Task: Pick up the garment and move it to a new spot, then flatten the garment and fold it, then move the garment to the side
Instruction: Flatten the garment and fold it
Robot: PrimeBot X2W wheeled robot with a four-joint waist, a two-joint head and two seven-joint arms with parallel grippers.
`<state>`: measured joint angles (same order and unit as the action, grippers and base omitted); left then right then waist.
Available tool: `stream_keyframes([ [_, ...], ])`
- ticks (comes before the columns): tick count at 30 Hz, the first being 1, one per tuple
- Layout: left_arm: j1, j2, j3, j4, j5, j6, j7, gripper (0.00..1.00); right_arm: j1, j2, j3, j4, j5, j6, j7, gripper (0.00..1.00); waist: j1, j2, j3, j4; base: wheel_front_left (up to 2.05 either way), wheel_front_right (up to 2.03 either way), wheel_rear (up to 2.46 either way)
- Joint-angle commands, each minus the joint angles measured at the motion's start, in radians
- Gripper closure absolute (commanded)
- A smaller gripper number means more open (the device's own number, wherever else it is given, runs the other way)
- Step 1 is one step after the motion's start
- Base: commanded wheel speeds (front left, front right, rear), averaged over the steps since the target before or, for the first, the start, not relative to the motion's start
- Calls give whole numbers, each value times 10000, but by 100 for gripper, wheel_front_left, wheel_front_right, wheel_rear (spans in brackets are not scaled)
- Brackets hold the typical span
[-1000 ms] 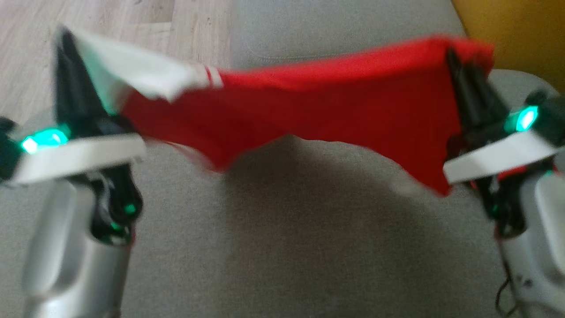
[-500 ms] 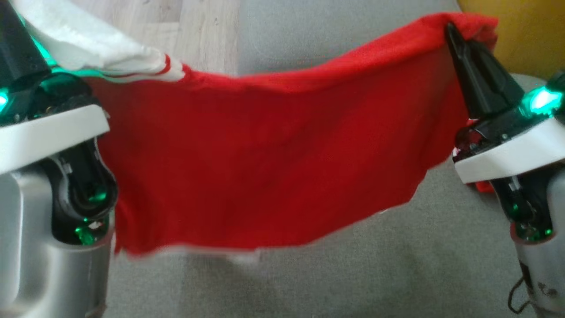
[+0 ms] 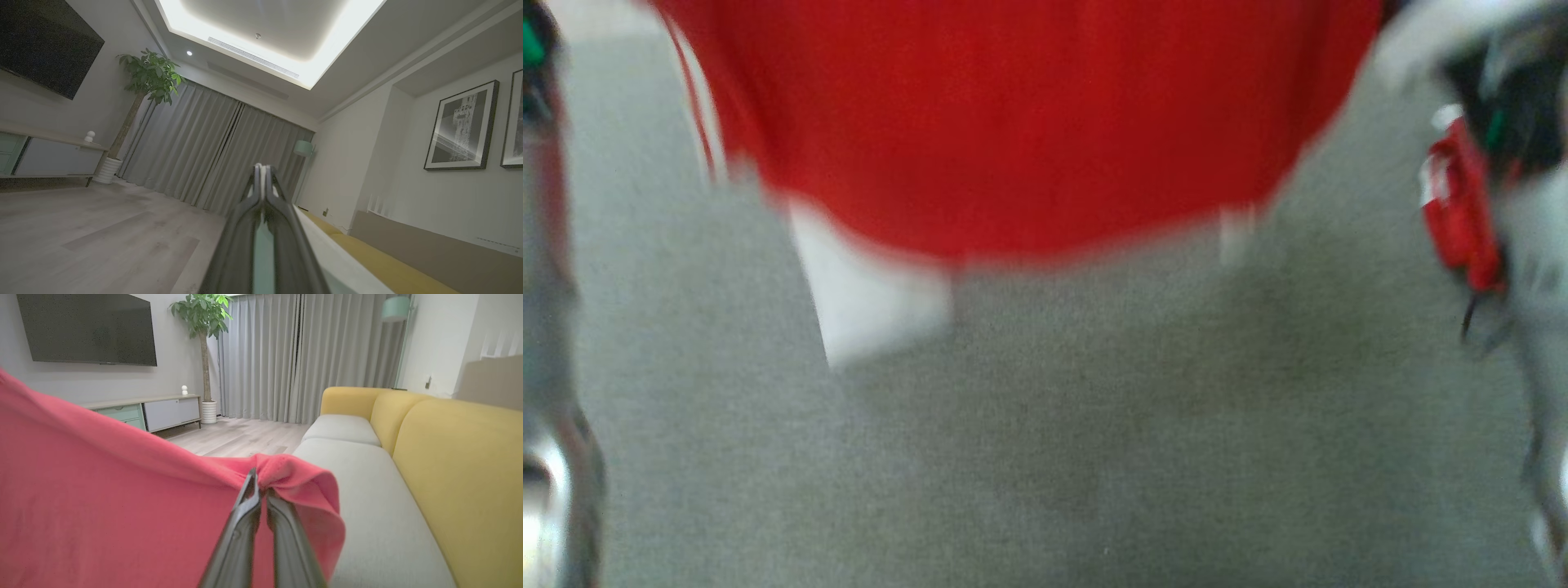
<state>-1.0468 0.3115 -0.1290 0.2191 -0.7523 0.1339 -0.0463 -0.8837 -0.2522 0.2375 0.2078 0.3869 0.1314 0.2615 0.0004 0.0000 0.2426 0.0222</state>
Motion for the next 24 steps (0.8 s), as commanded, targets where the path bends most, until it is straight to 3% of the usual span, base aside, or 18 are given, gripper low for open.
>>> stream_keyframes([
  [1,-1554,605,243,630,295,-285,-281,100,-1574,-133,352,700,-148,-7,-538,100,-4,0,1403,128,0,0,0],
  [4,-3011,561,201,1974,459,-580,-794,100,-3437,-79,450,2429,-315,-7,-1574,100,-4,0,1826,263,0,0,0],
  [9,-4184,379,200,3261,479,-1040,-1498,100,-4856,57,637,4149,-454,-7,-2914,100,-4,0,2122,445,0,0,0],
  [13,-4205,93,189,4161,417,-1628,-1919,100,-5092,52,824,5485,-285,-7,-3700,100,-4,0,2213,575,0,0,0],
  [18,-3069,-339,-38,5050,385,-2202,-2081,100,-4307,-208,1543,6655,352,-7,-3691,100,-4,0,2125,827,0,0,0],
  [24,-770,-661,-422,5394,419,-2510,-2136,100,-2509,-610,2767,7218,1766,-7,-2398,100,-4,0,1495,1055,0,0,0],
])
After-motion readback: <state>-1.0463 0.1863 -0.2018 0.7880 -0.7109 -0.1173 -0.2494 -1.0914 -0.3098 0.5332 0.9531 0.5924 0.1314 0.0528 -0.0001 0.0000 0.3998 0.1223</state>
